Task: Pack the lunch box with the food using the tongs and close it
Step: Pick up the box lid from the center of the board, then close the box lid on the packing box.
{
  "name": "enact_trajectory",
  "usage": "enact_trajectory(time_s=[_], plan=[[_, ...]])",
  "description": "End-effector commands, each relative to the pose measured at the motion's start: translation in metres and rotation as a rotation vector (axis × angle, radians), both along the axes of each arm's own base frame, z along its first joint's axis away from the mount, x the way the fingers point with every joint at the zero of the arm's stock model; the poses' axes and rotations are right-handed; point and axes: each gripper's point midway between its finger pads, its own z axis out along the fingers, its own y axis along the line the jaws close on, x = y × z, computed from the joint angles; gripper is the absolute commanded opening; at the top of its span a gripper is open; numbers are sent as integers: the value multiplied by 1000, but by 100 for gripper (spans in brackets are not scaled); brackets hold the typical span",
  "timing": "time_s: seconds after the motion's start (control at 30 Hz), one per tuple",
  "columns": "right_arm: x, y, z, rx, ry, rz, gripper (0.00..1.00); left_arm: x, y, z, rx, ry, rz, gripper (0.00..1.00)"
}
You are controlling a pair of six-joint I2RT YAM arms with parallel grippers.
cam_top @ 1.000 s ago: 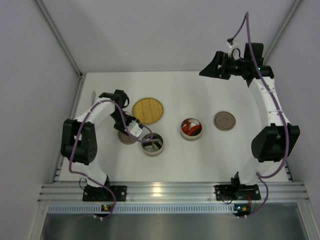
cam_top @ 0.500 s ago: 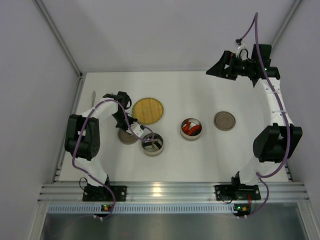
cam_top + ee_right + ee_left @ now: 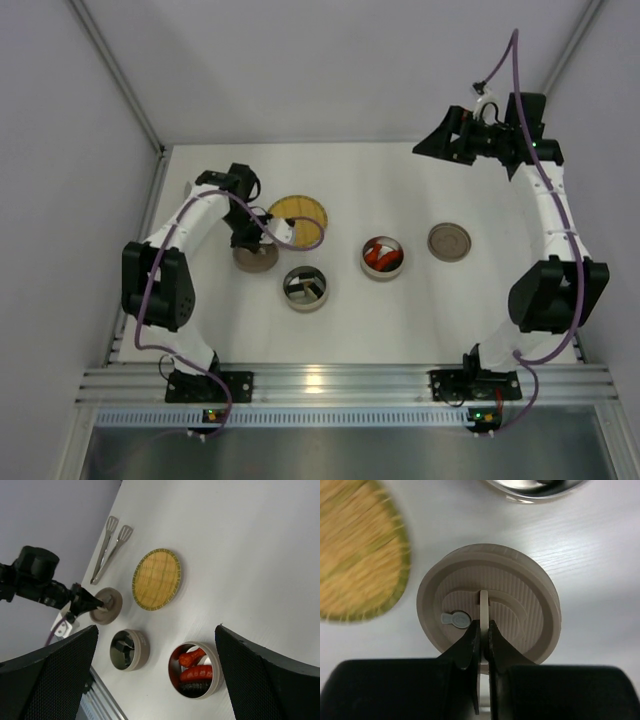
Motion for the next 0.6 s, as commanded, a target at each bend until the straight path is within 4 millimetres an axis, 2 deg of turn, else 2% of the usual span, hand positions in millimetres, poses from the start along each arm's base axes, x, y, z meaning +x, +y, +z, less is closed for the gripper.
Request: enact_trajectory(time_s=[0.0,0.03,0.1,0.13,0.2,0.27,0.3,0.37,0.4,0.43,0.47,0.5,0.57], plan=[[-15,-2,14,-10,-56,4,99,8,-16,74,-68,-18,407,0],[-16,-3,12,-16,-51,2,99,10,-18,84,-77,-14,461,0],[-21,-3,9,-31,-52,0,99,-2,-25,101,-105,76,613,0],[-24,-4,11,-37,-62,-1,99,-1,-30,112,-130,80,670,0],[-29,-5,6,-52,-55,2,99,-7,-46,121,-166,134,855,0],[-36,-7,5,-68,-57,1,99,-13,-51,117,-148,153,976,0],[-38,-7,4,-73,-58,1,99,-15,-64,124,-199,172,1091,0],[-42,-9,4,-81,-60,-4,99,-22,-70,114,-219,214,1211,0],[-44,-10,4,-82,-58,-5,99,-22,-85,117,-271,232,1279,0],[-46,-10,4,-84,-60,-6,99,-25,-89,121,-302,208,1295,0],[-47,-11,4,-89,-64,-4,99,-29,-85,107,-268,185,1360,0],[-49,-12,3,-91,-54,-4,99,-37,-96,105,-267,196,1400,0],[-50,-14,4,-96,-57,-10,100,-47,-101,94,-223,219,1456,0]])
